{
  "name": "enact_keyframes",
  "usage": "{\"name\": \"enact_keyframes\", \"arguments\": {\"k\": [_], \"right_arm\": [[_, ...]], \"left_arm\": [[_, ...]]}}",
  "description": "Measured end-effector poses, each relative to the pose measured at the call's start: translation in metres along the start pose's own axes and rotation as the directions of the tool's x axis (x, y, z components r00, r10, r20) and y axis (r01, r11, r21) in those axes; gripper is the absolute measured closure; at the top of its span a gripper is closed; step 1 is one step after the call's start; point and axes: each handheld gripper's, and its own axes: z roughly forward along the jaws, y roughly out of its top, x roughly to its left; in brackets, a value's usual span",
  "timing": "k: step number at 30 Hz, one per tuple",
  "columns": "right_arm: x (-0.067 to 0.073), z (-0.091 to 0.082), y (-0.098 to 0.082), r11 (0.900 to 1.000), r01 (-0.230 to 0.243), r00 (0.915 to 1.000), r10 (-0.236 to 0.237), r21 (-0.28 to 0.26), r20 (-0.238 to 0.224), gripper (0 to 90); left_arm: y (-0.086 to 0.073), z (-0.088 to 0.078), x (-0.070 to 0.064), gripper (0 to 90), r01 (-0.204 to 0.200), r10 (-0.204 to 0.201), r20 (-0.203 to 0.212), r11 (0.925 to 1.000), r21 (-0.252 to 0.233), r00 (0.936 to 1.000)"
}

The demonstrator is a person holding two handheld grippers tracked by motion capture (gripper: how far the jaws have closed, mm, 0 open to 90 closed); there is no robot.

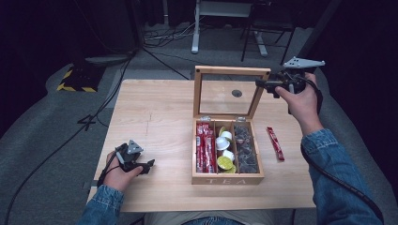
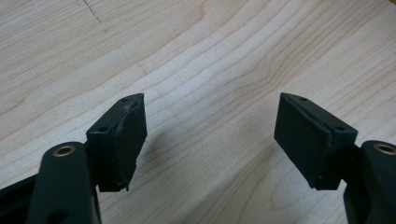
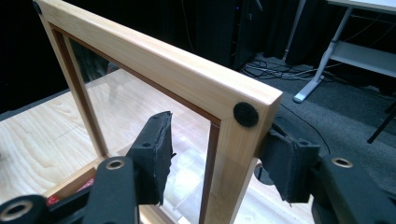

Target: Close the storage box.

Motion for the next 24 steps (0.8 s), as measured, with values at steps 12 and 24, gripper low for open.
{"name": "enact_keyframes", "arguments": {"k": [12, 24], "right_arm": [[0.019, -0.025, -0.006, 1.0, 0.013, 0.9999, -0.013, 0.027, -0.009, 51.0], [0.036, -0.043, -0.015, 0.998, 0.039, 0.999, -0.038, 0.04, -0.023, 50.7]], "left_arm": [[0.01, 0.007, -0.006, 25.6, -0.027, 0.027, 0.022, 0.9996, -0.007, 0.9994], [0.011, 0.006, -0.008, 25.5, -0.032, 0.032, 0.023, 0.9995, -0.002, 0.9992]]}}
